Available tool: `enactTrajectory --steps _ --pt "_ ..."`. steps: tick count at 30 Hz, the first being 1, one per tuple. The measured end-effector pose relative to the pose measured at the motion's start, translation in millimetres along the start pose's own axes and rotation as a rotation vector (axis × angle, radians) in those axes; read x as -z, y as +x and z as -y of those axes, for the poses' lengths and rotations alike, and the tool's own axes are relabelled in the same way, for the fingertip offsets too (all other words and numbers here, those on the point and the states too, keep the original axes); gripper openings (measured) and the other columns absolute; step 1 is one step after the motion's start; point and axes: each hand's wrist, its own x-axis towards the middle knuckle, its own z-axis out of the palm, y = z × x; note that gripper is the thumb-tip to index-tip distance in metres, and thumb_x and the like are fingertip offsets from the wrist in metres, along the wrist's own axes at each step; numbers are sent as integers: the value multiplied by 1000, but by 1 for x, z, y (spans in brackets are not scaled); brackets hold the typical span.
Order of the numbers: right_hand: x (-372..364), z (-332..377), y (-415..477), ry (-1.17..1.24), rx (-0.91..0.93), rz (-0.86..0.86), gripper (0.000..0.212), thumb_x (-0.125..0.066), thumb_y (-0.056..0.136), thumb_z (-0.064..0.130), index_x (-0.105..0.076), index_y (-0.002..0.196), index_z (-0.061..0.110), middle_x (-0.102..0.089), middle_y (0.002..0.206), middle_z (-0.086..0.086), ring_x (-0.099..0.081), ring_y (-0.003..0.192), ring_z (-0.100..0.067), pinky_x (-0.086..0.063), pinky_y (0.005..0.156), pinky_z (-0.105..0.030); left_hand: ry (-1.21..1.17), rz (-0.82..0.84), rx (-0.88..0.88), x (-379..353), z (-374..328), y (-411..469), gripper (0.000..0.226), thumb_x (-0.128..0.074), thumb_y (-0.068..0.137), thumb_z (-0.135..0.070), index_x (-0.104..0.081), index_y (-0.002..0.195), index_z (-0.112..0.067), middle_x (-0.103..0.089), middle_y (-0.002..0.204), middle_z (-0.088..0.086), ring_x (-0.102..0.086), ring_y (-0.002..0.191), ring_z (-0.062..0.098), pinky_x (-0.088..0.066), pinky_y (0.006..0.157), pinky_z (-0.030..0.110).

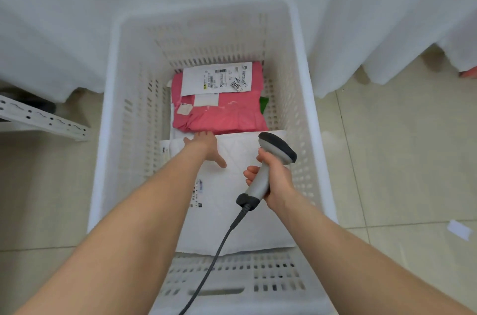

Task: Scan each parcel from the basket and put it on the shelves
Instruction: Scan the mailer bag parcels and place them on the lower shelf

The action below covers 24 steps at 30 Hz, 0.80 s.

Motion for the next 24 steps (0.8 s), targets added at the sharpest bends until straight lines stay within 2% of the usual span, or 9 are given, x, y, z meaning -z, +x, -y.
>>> enactTrajectory --steps 2,5,9,14,18,21,24 --pt "3 -1 1 0 -3 -3 23 -70 86 29 -62 95 9 -68 58 -6 -70 56 -20 -54 52 -27 67 -48 -18 -2 2 -1 100 -77 66 -57 -32 142 -8 -37 145 11 -37 135 30 -21 112 55" --pt "3 3 -10 1 -3 -5 23 -70 87 30 -62 93 10 -68 59 -6 -70 56 -20 -54 54 -28 74 -108 -112 10 8 -12 76 -77 65 -57 -50 125 -19 -59 125 2 -56 113 24 -43 98 41" --pt "-3 14 -45 0 -3 8 22 -69 87 31 -63 92 11 -68 60 -6 -69 57 -19 -54 56 -29 -115 -33 -157 39 16 -49 46 -76 73 -45 -66 114 -26 -67 110 -3 -60 93 19 -50 84 34" --pt "-20 37 -114 -4 15 11 18 -70 87 28 -63 92 12 -68 58 -5 -68 55 -18 -55 56 -28 -292 -86 -158 87 37 -117 19 -71 82 -35 -66 98 -28 -66 104 -3 -62 98 21 -50 90 39" --pt "-42 64 -183 -26 65 34 15 -71 87 26 -64 91 13 -68 58 -4 -68 54 -18 -56 62 -31 -464 -230 -163 143 63 -185 13 -67 86 -26 -66 95 -17 -65 101 4 -58 88 21 -46 76 30" --pt "-60 89 -241 -36 103 46 14 -70 87 24 -64 90 13 -68 60 -4 -68 54 -18 -56 61 -30 -710 -317 -140 188 84 -245 16 -64 88 -18 -67 102 -12 -65 97 6 -61 88 22 -48 81 32" --pt "-78 113 -301 -35 144 69 12 -69 88 23 -64 91 12 -67 59 -4 -68 53 -17 -54 57 -28 -980 -340 -180 228 104 -310 19 -60 91 -8 -64 109 -6 -64 102 10 -60 91 20 -48 82 31"
